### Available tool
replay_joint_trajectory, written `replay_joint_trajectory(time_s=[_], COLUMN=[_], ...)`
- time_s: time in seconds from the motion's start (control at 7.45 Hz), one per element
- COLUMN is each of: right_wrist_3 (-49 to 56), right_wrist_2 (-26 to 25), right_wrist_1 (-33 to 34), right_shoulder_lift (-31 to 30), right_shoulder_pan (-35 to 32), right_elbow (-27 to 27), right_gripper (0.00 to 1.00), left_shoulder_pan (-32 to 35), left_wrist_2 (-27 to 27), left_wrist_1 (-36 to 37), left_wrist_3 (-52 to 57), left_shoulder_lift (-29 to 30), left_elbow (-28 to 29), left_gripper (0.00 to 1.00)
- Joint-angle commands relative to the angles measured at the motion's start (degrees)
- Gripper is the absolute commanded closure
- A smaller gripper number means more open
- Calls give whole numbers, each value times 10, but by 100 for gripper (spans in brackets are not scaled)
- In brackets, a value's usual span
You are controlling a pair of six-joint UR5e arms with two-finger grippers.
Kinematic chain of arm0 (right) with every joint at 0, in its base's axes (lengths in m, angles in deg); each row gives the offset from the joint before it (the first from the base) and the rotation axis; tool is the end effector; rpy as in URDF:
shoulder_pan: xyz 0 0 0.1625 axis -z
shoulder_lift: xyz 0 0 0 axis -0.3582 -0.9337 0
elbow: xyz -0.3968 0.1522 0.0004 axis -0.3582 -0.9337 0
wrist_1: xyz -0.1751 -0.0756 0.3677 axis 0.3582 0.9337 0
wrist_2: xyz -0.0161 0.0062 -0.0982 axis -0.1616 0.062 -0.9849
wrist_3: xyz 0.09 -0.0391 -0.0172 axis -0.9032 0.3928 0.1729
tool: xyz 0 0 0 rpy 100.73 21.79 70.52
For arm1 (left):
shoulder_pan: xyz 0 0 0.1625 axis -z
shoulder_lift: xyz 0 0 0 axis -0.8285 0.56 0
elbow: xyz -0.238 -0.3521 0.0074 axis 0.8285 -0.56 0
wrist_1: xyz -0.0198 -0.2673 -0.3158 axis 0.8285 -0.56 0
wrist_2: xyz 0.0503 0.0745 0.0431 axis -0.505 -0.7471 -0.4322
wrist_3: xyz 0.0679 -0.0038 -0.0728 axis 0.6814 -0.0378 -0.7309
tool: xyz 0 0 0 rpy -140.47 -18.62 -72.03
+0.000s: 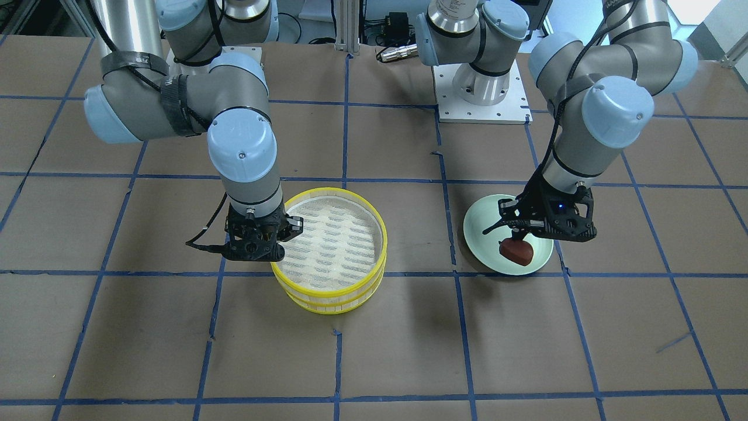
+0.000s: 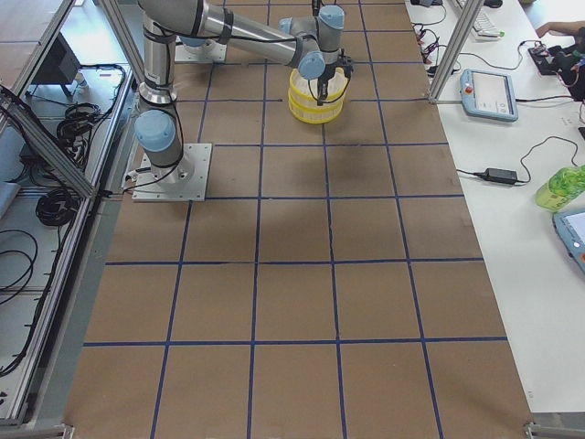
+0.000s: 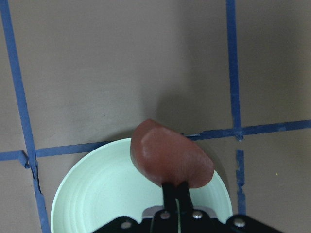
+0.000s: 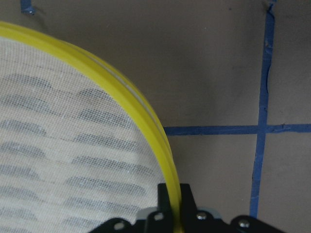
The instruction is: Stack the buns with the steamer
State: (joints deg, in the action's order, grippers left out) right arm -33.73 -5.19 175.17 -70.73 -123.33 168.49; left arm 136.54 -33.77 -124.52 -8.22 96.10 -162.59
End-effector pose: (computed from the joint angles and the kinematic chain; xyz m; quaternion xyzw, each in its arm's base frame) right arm 0.2497 -0.5399 0.2750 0.0033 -0.9995 -0.0174 0.0280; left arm -0.0515 -0.5270 0.3229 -0.0457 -0.9986 0.0242 0.0135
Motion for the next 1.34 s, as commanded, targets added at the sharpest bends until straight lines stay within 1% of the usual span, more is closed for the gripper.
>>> replay_joint_trajectory(time_s=[0.0, 0.13, 0.27, 0.4, 0.54, 0.67, 0.8, 0.94, 1.07, 1.21], right_wrist_3=[-2, -2, 0, 1, 2, 3, 6, 14, 17, 17], right_wrist_2=[2, 2, 0, 1, -1, 0, 11, 49, 60, 51], right_wrist_1=[0, 0, -2, -4, -7, -18, -88, -164, -229, -252], right_shoulder_lift=[-1, 0, 0, 1, -1, -10, -35, -58, -95, -126], right_shoulder_pan=[-4, -4, -4, -2, -1, 11, 26, 57, 83, 96], right_elbow=[1, 1, 1, 0, -9, -30, -69, -110, -142, -146], right_gripper=[92, 90, 61, 1, 0, 0, 0, 0, 0, 0], left_shoulder_pan=[1, 2, 2, 8, 19, 50, 92, 140, 191, 237], left_wrist_2=[0, 0, 0, 1, 6, 9, 9, 12, 22, 24], left_wrist_1=[-16, -17, -19, -23, -27, -26, -27, -30, -32, -30], left_wrist_3=[1, 1, 1, -7, -30, -81, -150, -213, -294, -366], left_shoulder_lift=[-9, -9, -9, -11, -12, -12, -11, -8, -1, 8], left_elbow=[13, 13, 13, 13, 14, 16, 33, 63, 87, 99], left_gripper=[100, 100, 100, 100, 100, 99, 99, 99, 98, 97])
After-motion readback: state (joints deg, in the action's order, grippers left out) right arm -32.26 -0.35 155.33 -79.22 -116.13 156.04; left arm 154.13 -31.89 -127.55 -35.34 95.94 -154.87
